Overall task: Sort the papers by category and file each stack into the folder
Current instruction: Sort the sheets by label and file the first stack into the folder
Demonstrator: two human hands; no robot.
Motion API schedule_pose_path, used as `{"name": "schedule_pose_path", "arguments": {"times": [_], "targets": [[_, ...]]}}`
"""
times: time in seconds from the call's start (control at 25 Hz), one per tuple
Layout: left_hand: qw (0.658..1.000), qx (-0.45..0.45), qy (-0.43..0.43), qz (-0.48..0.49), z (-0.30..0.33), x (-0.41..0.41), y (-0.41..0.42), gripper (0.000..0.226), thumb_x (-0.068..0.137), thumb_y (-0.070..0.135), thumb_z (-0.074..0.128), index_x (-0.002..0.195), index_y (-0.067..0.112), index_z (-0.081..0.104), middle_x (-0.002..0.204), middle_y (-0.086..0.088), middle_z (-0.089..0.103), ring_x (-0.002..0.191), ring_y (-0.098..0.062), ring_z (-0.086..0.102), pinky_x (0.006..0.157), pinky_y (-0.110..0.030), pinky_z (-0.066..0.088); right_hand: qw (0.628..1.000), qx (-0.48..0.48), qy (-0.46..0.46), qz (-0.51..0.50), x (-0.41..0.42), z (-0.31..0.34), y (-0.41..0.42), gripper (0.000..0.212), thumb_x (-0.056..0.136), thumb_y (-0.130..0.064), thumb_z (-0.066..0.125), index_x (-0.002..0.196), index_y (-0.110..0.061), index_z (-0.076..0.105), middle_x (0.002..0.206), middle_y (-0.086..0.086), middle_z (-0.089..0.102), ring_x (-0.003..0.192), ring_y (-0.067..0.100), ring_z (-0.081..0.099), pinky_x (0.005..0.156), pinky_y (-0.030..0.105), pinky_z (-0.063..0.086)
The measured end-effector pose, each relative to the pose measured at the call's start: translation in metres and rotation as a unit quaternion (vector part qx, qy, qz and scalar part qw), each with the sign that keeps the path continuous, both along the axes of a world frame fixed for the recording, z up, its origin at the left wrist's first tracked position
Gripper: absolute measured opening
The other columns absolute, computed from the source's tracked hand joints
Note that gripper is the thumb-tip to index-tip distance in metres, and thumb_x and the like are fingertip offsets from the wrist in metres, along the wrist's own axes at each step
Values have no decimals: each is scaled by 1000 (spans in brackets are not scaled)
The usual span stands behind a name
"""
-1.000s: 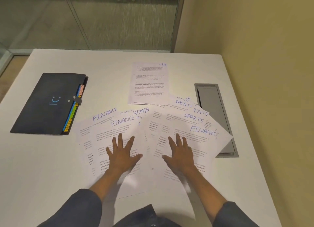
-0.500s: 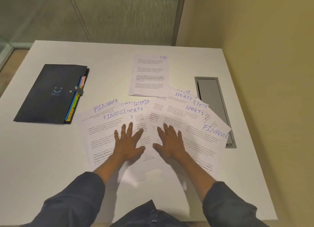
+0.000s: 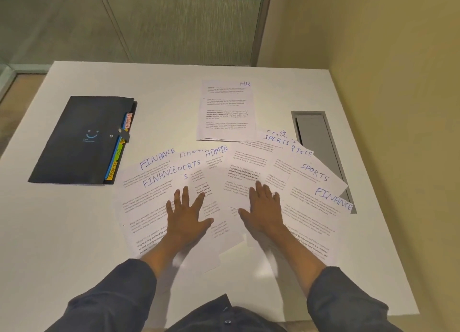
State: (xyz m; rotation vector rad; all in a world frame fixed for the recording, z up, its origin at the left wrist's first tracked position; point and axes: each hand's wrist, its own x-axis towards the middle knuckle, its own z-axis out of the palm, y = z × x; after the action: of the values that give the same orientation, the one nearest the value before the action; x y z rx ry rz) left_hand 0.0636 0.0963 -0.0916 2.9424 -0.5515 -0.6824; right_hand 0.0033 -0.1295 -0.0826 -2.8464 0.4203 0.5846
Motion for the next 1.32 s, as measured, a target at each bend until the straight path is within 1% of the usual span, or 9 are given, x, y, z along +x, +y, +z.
{"name": "schedule_pose_path", "arguments": {"times": [0.16, 0.28, 0.48, 0.6, 0.72, 0.84, 0.96, 1.16, 1.32], "targets": [[999, -12, -21, -36, 0, 3, -4, 89, 80, 70, 46, 152, 27, 16, 160, -7, -17, 146, -30, -20, 113, -57, -10, 999, 26, 4, 40, 13, -4, 29, 81, 94, -62, 38, 157, -21, 8, 165, 1, -4, 152, 22, -3, 120, 53, 0], [997, -18, -21, -66, 1, 4, 0, 86, 78, 68, 46, 148, 24, 25, 161, -5, -13, 147, -27, -18, 115, -57, -8, 1000, 24, 2, 16, 13, -8, 38, 80, 93, -61, 39, 157, -21, 12, 165, 0, -1, 152, 22, 1, 120, 53, 3], [999, -23, -39, 15, 1, 17, 16, 83, 85, 68, 42, 150, 24, 16, 161, -11, -10, 147, -36, -11, 115, -58, -2, 999, 10, -10, 31, 12, -5, 40, 74, 90, -60, 43, 147, -14, 31, 165, 6, 6, 151, 24, 7, 120, 54, 4], [999, -4, 5, 35, 1, 12, 22, 92, 82, 71, 46, 153, 29, 5, 160, -15, -14, 146, -39, -12, 114, -60, 1, 996, 38, -14, 82, 15, 1, 45, 81, 91, -61, 42, 154, -16, 18, 165, 2, -7, 152, 25, -3, 120, 54, 1], [1000, -4, 8, 28, 3, -1, 17, 91, 79, 71, 46, 152, 30, 11, 160, -15, -10, 147, -37, -11, 115, -60, 0, 989, 48, 24, 136, 17, -1, 53, 82, 94, -64, 35, 157, -20, 6, 165, 1, -7, 152, 25, -5, 120, 54, -1], [998, -26, -33, 38, 5, 4, 12, 79, 81, 70, 42, 146, 28, 27, 161, -11, 3, 147, -34, -4, 113, -61, -2, 986, 31, 22, 163, 18, -2, 53, 76, 94, -63, 34, 154, -17, 22, 165, 6, 5, 151, 27, 6, 120, 52, 4], [997, -30, -55, 44, 5, 31, 5, 75, 86, 65, 43, 146, 22, 28, 160, -9, 10, 147, -33, 4, 113, -62, 6, 983, 35, -19, 182, 26, 3, 49, 69, 92, -60, 41, 142, -14, 43, 161, 8, 21, 149, 26, 17, 120, 52, 7], [998, -26, -42, 41, 13, 92, -14, 69, 92, 54, 46, 148, 16, 27, 161, -8, 9, 147, -31, 5, 114, -59, 10, 984, 64, 3, 167, 41, 5, 41, 85, 94, -59, 41, 157, -15, 6, 165, 1, -5, 152, 23, -1, 120, 53, 3], [998, -19, -52, -19, 19, 126, -27, 53, 102, 36, 32, 149, 13, 24, 160, -5, 13, 147, -29, 9, 113, -61, 13, 987, 65, 11, 150, 53, 2, 34, 85, 95, -60, 39, 157, -19, -2, 164, -4, -16, 152, 22, -8, 121, 53, 2]]}}
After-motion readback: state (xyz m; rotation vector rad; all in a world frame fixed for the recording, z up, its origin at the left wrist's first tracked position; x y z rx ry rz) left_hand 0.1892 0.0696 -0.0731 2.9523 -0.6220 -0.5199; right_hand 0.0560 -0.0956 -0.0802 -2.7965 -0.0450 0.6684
